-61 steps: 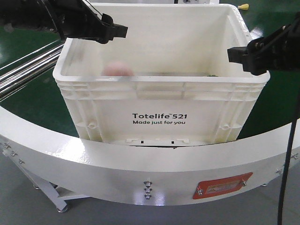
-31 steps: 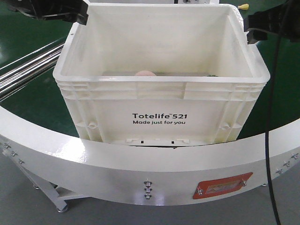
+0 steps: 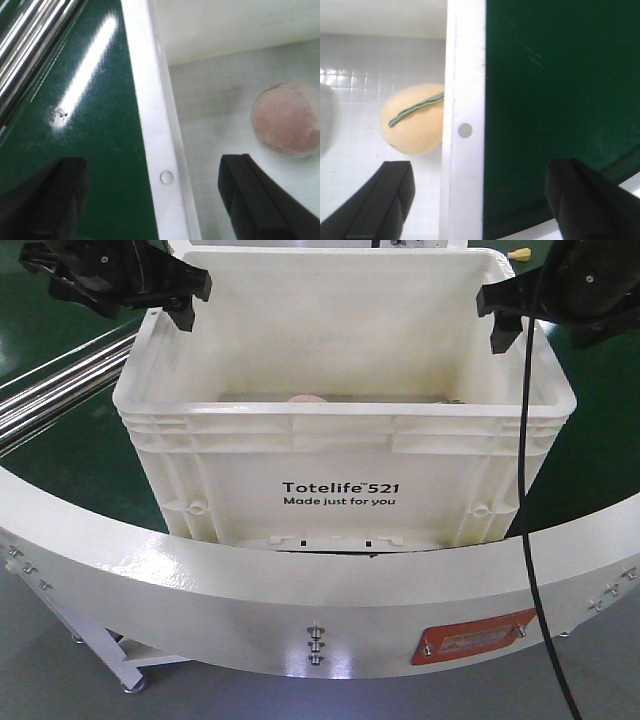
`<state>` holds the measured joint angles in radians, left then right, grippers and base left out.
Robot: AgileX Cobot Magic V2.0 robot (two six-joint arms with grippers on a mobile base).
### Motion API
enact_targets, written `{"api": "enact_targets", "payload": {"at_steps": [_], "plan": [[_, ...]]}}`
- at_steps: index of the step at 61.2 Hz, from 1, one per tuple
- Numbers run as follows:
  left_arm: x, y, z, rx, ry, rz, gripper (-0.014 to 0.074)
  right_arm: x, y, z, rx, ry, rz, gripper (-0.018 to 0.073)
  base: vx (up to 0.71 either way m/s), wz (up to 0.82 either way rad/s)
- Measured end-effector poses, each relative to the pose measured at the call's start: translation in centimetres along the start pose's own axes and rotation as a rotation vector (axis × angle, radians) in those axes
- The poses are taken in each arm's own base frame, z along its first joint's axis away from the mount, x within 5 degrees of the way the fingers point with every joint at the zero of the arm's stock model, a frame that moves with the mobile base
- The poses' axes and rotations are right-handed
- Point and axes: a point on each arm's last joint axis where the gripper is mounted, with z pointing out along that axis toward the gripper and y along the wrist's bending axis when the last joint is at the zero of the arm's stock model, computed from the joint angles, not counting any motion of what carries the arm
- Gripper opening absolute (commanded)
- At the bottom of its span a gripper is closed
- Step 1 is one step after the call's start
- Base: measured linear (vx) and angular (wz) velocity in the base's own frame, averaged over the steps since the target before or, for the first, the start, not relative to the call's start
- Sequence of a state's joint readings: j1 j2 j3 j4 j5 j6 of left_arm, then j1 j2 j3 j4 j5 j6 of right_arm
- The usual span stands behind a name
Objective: Place moving items into box and shelve
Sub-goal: 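Grip the tote's rims with both grippers and lift the tote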
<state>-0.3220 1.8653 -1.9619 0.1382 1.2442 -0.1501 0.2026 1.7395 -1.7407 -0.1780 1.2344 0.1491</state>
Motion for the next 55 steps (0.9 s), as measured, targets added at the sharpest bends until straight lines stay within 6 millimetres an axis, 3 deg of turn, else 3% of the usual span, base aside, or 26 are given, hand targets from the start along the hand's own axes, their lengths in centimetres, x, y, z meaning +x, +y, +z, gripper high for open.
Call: {"api": "enact_targets", "payload": {"at_steps": [25, 45, 55], "plan": [[0.0, -0.4, 2.7, 0.002, 0.059, -0.006, 0.0579, -0.2, 0.7, 3.2, -0.009, 0.079, -0.006, 0.0577, 0.0, 0.0], [0.1, -0.8, 3.1, 0.03, 0.073, -0.015, 0.0545, -0.4, 0.7, 2.9, -0.012, 0.075, -0.003, 0.0576, 0.0, 0.0], [0.1, -0.8, 3.1, 0.031, 0.073, -0.016, 0.0507, -0.4, 0.7, 2.8, -0.012, 0.073, -0.003, 0.0529, 0.0, 0.0]]}}
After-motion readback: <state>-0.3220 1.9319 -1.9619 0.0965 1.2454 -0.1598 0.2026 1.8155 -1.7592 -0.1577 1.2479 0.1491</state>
